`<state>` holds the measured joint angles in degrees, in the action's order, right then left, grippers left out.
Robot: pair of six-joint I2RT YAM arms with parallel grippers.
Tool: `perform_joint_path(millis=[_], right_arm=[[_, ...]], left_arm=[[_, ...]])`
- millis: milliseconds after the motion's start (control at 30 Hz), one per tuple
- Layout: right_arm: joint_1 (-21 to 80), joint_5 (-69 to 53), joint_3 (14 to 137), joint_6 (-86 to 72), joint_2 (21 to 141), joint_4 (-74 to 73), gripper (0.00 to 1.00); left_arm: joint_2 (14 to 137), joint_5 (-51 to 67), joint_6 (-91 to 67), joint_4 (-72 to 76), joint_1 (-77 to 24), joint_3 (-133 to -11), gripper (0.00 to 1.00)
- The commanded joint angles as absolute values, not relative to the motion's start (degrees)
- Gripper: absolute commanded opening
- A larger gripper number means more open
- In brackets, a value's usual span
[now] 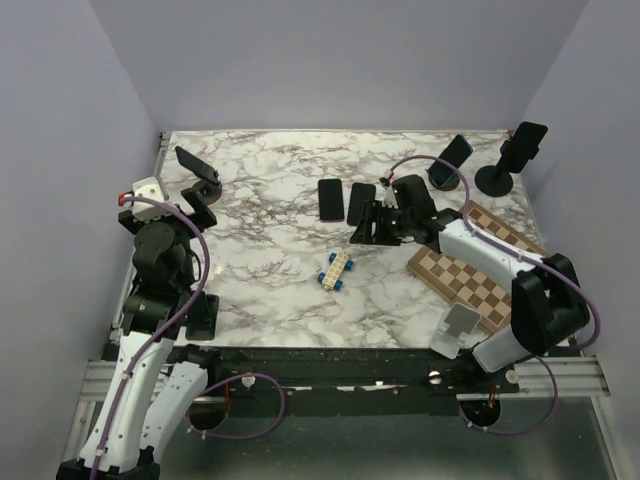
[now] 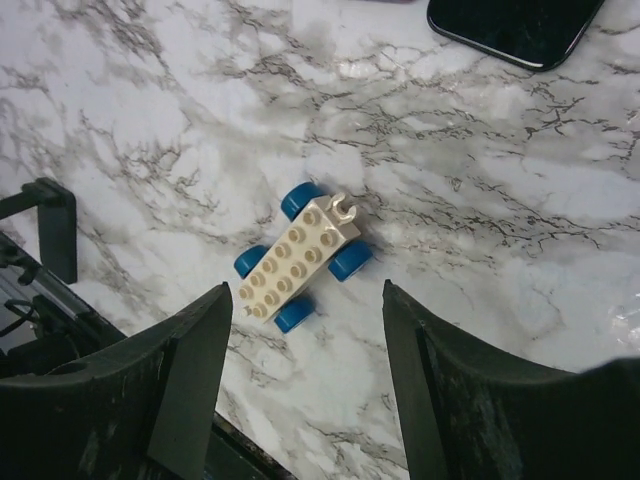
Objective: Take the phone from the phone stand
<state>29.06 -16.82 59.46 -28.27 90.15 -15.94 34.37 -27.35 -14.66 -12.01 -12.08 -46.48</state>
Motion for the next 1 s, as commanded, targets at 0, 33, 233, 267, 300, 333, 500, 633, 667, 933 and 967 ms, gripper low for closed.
perform_joint_path(millis=[0, 33, 233, 267, 300, 333, 500, 633, 667, 933, 967], right_arm=[[28.91, -16.12, 57.03, -28.05, 81.89, -11.88, 0.70], [28.92, -16.17, 56.49, -28.14, 80.30, -11.78, 0.71], [28.91, -14.17, 52.97, -28.82, 71.92, -11.54, 0.79], [28.91, -14.31, 52.37, -29.08, 70.59, -11.36, 0.79], [28.92, -14.85, 51.93, -29.24, 69.63, -11.26, 0.79], [28.92, -15.38, 51.33, -29.35, 68.57, -11.25, 0.80], [28.86, -16.46, 48.70, -31.17, 64.99, -11.07, 0.84], [28.91, -18.12, 48.51, -31.64, 63.83, -11.49, 0.84], [28.92, -18.63, 48.57, -31.64, 63.50, -11.54, 0.84], [28.92, -17.96, 49.27, -31.14, 60.91, -14.26, 0.84], [28.91, -17.78, 49.15, -31.11, 60.78, -14.31, 0.84]], left_arm=[[38.64, -24.10, -15.84, -12.85, -10.92, -48.34, 0.99], [39.34, -23.64, -16.11, -12.79, -10.31, -48.34, 0.98], [43.01, -18.34, -19.01, -12.77, -5.40, -48.65, 0.99], [44.03, -16.68, -20.19, -12.92, -4.18, -48.81, 0.99], [45.10, -14.46, -20.97, -13.00, -3.27, -49.22, 0.99], [46.59, -12.77, -22.14, -13.41, -2.36, -49.79, 0.98], [53.47, -3.72, -28.35, -13.89, 5.28, -54.07, 0.99], [60.87, 5.28, -34.04, -12.47, 13.63, -56.46, 0.98], [62.64, 6.90, -35.21, -11.36, 15.10, -56.68, 0.99], [75.97, 12.43, -39.24, 3.06, 19.63, -57.32, 0.92], [77.93, 12.73, -39.12, 3.53, 19.89, -58.42, 0.91]])
